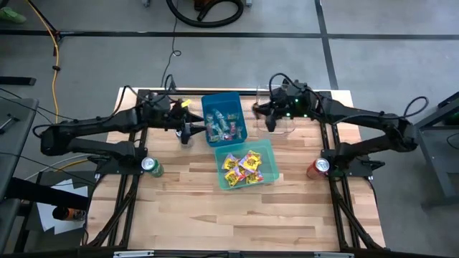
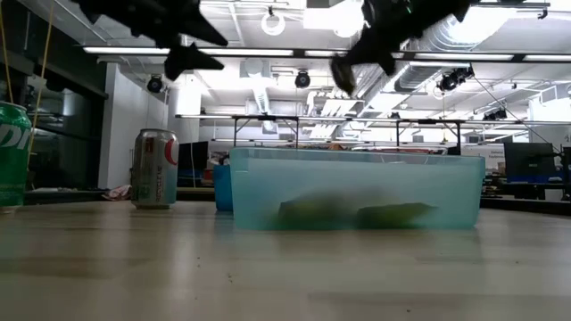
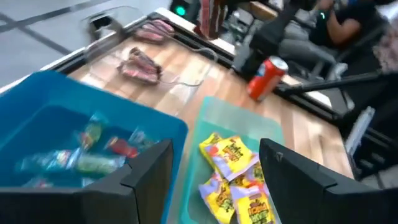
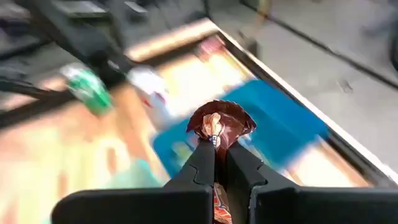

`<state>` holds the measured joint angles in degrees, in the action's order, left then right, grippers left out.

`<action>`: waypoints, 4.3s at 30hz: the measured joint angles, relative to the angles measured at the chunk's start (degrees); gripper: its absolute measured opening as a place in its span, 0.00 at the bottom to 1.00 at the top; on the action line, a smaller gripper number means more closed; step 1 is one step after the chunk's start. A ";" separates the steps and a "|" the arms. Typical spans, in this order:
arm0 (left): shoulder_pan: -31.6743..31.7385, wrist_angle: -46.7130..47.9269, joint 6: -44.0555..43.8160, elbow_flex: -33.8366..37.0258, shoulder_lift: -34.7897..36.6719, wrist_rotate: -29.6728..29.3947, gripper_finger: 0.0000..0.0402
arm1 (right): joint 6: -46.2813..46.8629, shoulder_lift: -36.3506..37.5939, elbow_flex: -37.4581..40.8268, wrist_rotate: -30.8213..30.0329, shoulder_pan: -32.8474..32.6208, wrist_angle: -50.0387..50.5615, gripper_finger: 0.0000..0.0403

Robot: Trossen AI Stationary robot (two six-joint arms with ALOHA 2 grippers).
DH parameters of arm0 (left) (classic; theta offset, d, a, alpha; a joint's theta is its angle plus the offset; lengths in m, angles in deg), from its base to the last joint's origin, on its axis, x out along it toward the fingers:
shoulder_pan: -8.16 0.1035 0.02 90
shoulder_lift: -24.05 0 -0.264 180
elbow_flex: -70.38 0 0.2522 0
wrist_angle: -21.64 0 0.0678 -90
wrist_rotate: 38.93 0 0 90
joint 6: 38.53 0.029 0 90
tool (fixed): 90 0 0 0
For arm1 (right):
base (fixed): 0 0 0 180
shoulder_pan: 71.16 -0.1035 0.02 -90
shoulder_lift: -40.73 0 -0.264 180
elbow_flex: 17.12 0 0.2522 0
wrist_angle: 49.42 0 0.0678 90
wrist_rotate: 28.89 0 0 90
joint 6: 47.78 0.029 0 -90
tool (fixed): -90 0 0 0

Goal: Sort candy
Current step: Put the brown candy into the transparent bin

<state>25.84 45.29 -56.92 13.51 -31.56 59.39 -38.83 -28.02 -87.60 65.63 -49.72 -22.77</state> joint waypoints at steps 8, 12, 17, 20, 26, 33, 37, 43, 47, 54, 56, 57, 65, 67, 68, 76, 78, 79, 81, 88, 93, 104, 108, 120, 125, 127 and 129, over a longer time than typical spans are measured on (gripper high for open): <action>-0.05 -9.77 -11.33 9.63 4.64 -1.48 0.56 | 9.72 5.96 16.91 -6.15 11.31 1.43 0.01; -0.07 -10.48 -12.63 10.09 4.85 -2.56 0.56 | 19.94 5.73 21.98 -5.01 15.24 -0.68 0.02; -0.05 -10.53 -12.52 10.09 4.85 -4.13 0.56 | 21.50 4.77 21.91 -4.38 16.27 -0.09 0.13; -0.05 -10.61 -11.65 10.09 4.85 -4.42 0.56 | 20.71 4.66 20.06 -4.65 16.20 0.99 0.26; -0.05 -10.57 -11.46 10.09 4.83 -4.45 0.56 | 18.71 4.63 15.18 -5.43 16.47 8.41 0.52; -0.05 -10.57 -11.41 10.09 4.83 -4.49 0.56 | 17.02 4.63 5.07 -14.84 19.08 13.46 0.63; -0.05 -10.57 -11.41 10.09 4.83 -4.49 0.56 | 20.58 3.49 -2.22 -24.13 23.78 20.50 0.63; -0.05 -10.57 -11.41 10.09 4.79 -4.59 0.56 | 24.83 -3.81 -8.87 -22.31 33.08 27.03 0.63; -0.06 -10.57 -11.55 10.09 4.79 -4.59 0.56 | 28.44 -11.43 -10.02 -17.40 38.31 30.33 0.63; -0.07 -10.59 -13.07 10.09 4.79 -4.57 0.56 | 35.70 -21.58 -11.37 -13.72 43.34 30.48 0.63; -0.06 -10.57 -13.07 10.09 4.79 -4.57 0.56 | 38.33 -23.28 -11.96 -14.02 43.31 29.89 0.63; -0.07 -10.61 -13.07 10.09 4.79 -4.62 0.56 | 38.94 -24.28 -11.96 -14.65 43.33 30.62 0.63; -0.07 -10.61 -13.05 10.09 4.79 -4.64 0.56 | 46.75 -31.99 -11.90 -14.05 44.04 34.58 0.63; -0.07 -10.59 -13.05 10.09 4.79 -4.66 0.56 | 47.73 -33.49 -11.90 -12.78 44.24 34.43 0.63; -0.07 -10.59 -13.01 10.09 4.79 -4.68 0.56 | 48.33 -34.16 -11.90 -12.56 44.27 34.44 0.63; -0.07 -10.59 -12.94 10.09 4.79 -4.75 0.56 | 49.16 -37.05 -12.20 -11.38 44.20 32.74 0.63; -0.07 -10.57 -12.94 10.09 4.79 -4.75 0.56 | 48.04 -37.52 -12.20 -11.68 44.27 32.12 0.63; -0.07 -10.57 -12.94 10.09 4.79 -4.75 0.56 | 47.98 -37.73 -12.16 -11.79 44.25 32.02 0.63; -0.07 -10.57 -12.95 10.09 4.79 -4.75 0.56 | 47.98 -37.91 -11.98 -11.88 44.20 31.99 0.61; -0.07 -10.57 -13.07 10.09 4.79 -4.73 0.56 | 46.02 -38.14 -11.79 -10.95 43.77 32.15 0.49; -0.06 -10.57 -13.08 10.09 4.79 -4.73 0.56 | 44.56 -38.08 -11.80 -10.81 42.95 32.31 0.43; -0.07 -10.57 -14.43 10.09 4.79 -4.70 0.56 | 39.96 -38.08 -11.81 -12.78 41.63 34.37 0.05; -0.07 -10.57 -14.43 10.09 4.79 -4.70 0.56 | 38.32 -37.77 -11.81 -14.19 40.73 34.79 0.03; -0.07 -10.57 -14.41 10.09 4.79 -4.70 0.56 | 37.03 -34.58 -11.79 -16.93 36.93 34.73 0.00; -0.07 -10.57 -14.41 10.09 4.79 -4.70 0.56 | 36.68 -30.96 -11.79 -17.65 36.10 34.44 0.00; -0.07 -10.57 -14.41 10.09 4.79 -4.70 0.56 | 35.43 -29.08 -11.79 -18.03 35.65 34.76 0.00; -0.07 -10.57 -14.41 10.09 4.79 -4.70 0.56 | 33.76 -26.81 -11.79 -18.48 34.95 36.50 0.00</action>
<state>25.77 34.72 -71.32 23.60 -26.78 54.69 -5.08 -54.83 -99.39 47.15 -14.77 13.73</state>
